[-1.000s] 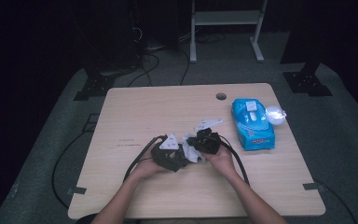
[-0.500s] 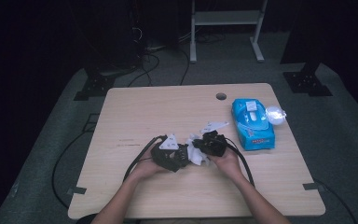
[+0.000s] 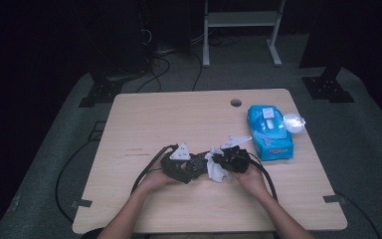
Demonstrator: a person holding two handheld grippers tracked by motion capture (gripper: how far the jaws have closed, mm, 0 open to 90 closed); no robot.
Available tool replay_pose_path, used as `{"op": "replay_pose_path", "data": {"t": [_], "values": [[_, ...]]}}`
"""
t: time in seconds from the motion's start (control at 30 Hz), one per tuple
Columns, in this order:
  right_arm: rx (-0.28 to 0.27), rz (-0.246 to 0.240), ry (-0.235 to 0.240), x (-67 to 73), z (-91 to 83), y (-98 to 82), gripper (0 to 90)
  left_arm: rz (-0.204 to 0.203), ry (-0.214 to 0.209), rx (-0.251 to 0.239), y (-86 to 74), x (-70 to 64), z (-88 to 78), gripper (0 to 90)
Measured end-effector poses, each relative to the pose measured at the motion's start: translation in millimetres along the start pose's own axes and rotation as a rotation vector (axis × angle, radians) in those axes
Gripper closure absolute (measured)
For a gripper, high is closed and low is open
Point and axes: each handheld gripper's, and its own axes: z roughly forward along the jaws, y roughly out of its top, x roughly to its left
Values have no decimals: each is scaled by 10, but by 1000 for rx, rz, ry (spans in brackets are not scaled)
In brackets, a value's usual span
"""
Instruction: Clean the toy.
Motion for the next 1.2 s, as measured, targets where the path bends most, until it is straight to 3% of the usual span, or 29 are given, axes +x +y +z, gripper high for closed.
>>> {"op": "replay_pose_path", "data": {"t": [0.1,0.2,0.27,0.33,0.37,0.53,0.63,0.77,0.87,1.03,1.2], "values": [[-6,4,16,33,3,1,841,5,2,10,-3,2,6,246],[-20,-13,85,167,62,44,840,6,5,14,-1,-6,9,246],[-17,-21,86,182,65,51,840,1,4,12,-5,-7,12,246],[-9,-37,76,171,55,55,840,3,3,10,-7,3,7,246],[4,-27,44,80,18,30,840,6,4,10,-7,1,5,246],[11,17,-6,-96,-64,-55,839,7,8,12,-5,-7,2,246],[8,12,5,-82,-69,-59,840,8,8,15,-6,-8,7,246],[11,-32,11,-7,-52,-38,840,10,9,16,-4,-9,5,246],[18,4,-11,-126,-108,-98,839,11,8,12,-6,-3,-1,246],[30,18,-50,-245,-179,-166,839,12,8,14,-6,-6,2,246],[28,12,-32,-210,-178,-161,840,7,7,15,-7,-3,4,246]]}}
